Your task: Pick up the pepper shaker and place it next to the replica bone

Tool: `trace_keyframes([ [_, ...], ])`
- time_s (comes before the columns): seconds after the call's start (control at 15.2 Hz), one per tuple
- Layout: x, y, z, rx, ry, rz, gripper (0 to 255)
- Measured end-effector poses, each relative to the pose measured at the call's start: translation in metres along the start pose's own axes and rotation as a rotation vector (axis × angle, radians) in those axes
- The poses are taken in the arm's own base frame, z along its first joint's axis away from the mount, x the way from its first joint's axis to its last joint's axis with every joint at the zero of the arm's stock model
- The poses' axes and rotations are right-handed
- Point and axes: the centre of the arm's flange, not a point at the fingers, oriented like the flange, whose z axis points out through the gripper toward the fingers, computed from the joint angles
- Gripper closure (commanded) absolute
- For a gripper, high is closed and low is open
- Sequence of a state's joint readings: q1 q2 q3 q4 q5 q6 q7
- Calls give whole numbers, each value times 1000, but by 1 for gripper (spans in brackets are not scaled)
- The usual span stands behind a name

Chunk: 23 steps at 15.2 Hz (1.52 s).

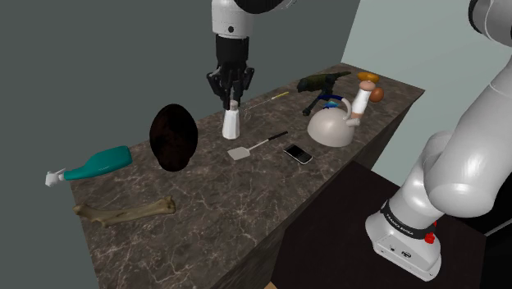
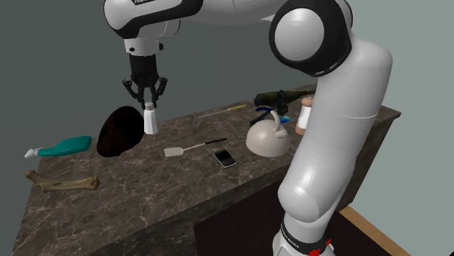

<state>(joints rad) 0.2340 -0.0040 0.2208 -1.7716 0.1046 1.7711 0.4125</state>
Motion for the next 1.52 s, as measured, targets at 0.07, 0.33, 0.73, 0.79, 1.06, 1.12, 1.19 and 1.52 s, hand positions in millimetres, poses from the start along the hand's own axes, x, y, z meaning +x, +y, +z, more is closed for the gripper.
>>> trace_keyframes([
  [0.07, -6, -12, 0, 0, 0, 0, 255],
  [0.33, -28, -61, 7, 0, 0, 0, 255],
  [0.73, -60, -134, 16, 0, 0, -1, 255],
  [0.79, -66, -146, 16, 0, 0, -1, 255],
  [1.06, -89, -190, 23, 0, 0, -1, 255],
  [1.12, -94, -206, 25, 0, 0, -1, 255],
  [1.19, -101, -217, 25, 0, 0, -1, 255],
  [1.52, -128, -278, 29, 1, 0, -1, 255],
])
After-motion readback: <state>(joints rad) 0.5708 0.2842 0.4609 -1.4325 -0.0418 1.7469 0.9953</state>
